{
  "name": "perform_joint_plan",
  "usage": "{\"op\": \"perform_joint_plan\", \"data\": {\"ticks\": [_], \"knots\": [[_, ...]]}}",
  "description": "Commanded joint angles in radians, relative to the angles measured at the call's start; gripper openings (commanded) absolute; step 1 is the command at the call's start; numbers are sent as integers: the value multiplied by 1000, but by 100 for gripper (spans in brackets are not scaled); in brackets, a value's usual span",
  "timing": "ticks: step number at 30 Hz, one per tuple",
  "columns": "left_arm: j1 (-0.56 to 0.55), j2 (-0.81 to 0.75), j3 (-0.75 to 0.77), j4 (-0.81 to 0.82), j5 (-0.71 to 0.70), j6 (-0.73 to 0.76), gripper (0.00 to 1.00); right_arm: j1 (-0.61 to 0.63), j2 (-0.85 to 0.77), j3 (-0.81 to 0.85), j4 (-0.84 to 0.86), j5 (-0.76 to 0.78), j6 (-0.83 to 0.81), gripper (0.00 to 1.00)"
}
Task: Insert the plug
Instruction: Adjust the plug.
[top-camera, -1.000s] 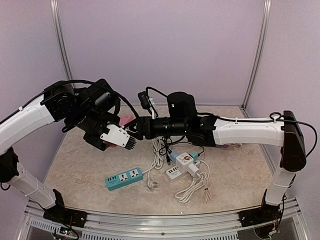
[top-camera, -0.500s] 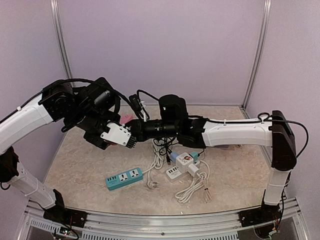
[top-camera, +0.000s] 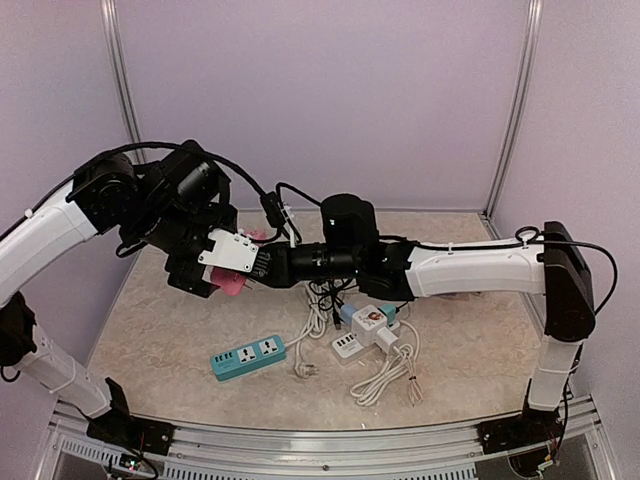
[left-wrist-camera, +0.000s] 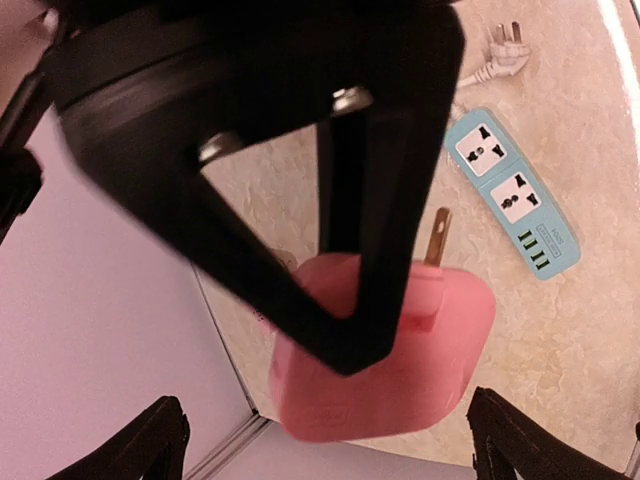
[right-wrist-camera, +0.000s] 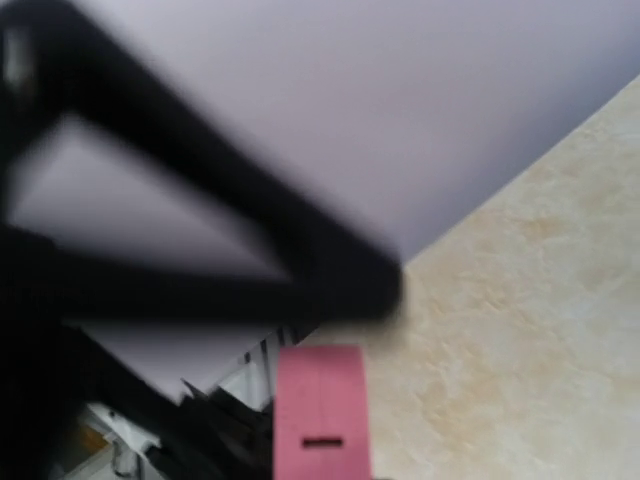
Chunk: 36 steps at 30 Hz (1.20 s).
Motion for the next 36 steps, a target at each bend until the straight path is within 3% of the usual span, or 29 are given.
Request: {"op": "perform_joint_plan", "data": {"ticks": [1, 5, 13, 20, 27, 31, 34, 36], "knots": [[109, -64, 117, -76, 320, -104, 97, 8, -95, -85, 108, 43, -99, 0], [285, -131, 118, -80, 711, -232, 96, 25, -142, -156, 254, 84, -155, 0], [365, -205, -9, 19, 1075, -450, 80, 87, -207, -258, 492, 162, -297, 0], [348, -219, -64, 86, 1092, -519, 65, 118, -200, -258, 577, 145, -341, 0], [331, -224, -43, 74, 1097, -506, 29, 124, -196, -248, 560, 132, -351, 0], [325, -227, -44, 78, 1095, -516, 15, 124, -189, -242, 543, 109, -345, 0], [325, -229, -42, 78, 1100, -518, 0, 123, -190, -244, 515, 110, -343, 0], [324, -229, -40, 73, 1095, -519, 0, 123, -195, -249, 485, 114, -352, 0]]}}
